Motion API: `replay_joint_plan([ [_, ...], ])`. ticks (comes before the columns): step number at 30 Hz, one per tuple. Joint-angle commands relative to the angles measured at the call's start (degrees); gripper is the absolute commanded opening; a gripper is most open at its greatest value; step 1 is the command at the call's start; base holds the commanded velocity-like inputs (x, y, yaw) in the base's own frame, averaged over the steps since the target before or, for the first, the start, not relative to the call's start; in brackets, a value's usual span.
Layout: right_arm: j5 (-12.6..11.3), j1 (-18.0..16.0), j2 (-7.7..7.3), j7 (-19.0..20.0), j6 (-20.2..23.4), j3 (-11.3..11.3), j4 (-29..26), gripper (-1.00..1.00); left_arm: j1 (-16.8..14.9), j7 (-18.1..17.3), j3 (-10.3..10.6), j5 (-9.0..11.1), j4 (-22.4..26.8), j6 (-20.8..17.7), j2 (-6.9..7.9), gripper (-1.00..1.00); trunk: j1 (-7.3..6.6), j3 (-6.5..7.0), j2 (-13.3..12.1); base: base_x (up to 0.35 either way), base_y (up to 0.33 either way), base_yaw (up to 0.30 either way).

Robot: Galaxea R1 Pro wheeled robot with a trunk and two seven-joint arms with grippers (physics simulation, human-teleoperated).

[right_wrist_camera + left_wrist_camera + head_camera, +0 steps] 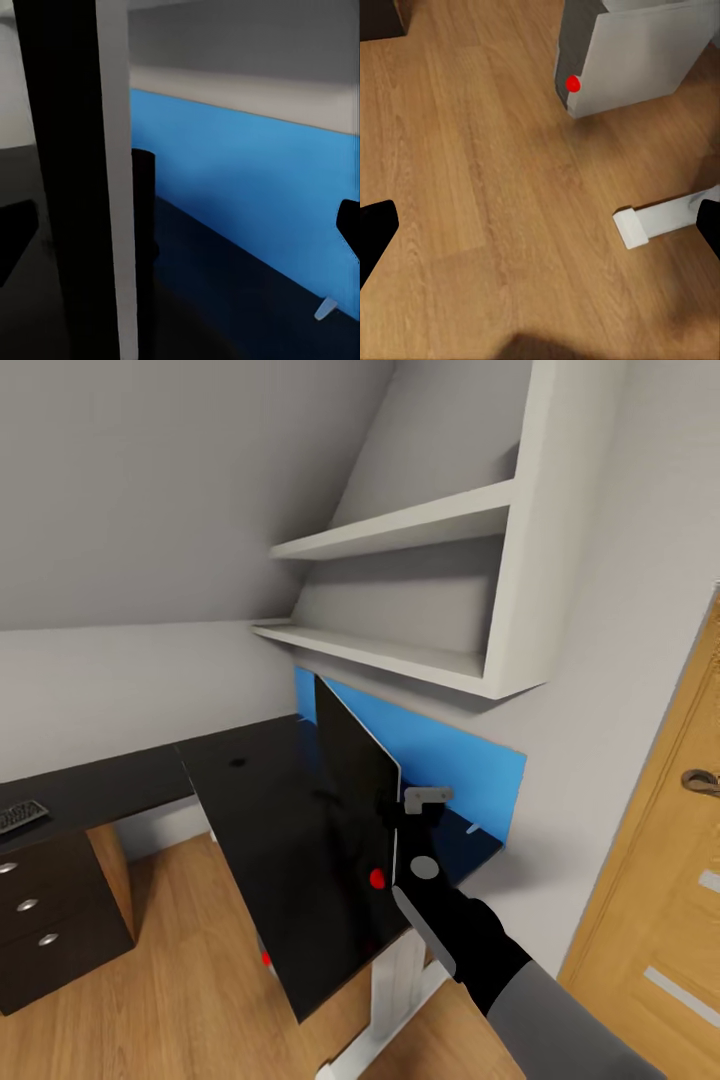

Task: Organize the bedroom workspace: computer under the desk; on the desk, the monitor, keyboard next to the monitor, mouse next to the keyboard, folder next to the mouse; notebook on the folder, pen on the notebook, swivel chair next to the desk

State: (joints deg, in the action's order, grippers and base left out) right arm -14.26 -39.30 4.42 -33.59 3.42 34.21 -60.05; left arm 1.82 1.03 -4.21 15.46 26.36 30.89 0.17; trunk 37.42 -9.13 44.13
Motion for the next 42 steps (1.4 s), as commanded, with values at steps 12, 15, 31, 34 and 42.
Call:
replay_joint_plan([
  [12,-0.15,-0.08,-0.03,-0.43,0.36,0.16,-0.07,1.0,0.03,0.13,0.08,0.18,0.11,0.05,-0.08,1.0,0.02,0.45,0.06,0.0,0.0,-0.107],
  [15,-0.15,-0.08,-0.03,-0.43,0.36,0.16,-0.07,1.0,0.03,0.14,0.08,0.15,0.11,0.05,-0.08,1.0,0.02,0.58,0.06,0.0,0.0,-0.107],
  [31,-0.15,-0.08,0.04,-0.43,0.36,0.24,0.01,1.0,0.03,0.2,0.08,0.18,0.16,0.05,-0.08,1.0,0.02,1.21,0.06,0.0,0.0,-0.093],
  [34,-0.15,-0.08,0.04,-0.41,0.36,0.25,0.02,1.0,0.03,0.2,0.08,0.18,0.13,0.05,-0.08,1.0,0.02,1.31,0.06,0.0,0.0,-0.066],
  [42,-0.15,-0.08,0.05,-0.35,0.36,0.25,0.09,1.0,0.03,0.2,0.08,0.18,0.16,0.05,-0.08,1.0,0.02,1.55,0.06,0.0,0.0,-0.031],
])
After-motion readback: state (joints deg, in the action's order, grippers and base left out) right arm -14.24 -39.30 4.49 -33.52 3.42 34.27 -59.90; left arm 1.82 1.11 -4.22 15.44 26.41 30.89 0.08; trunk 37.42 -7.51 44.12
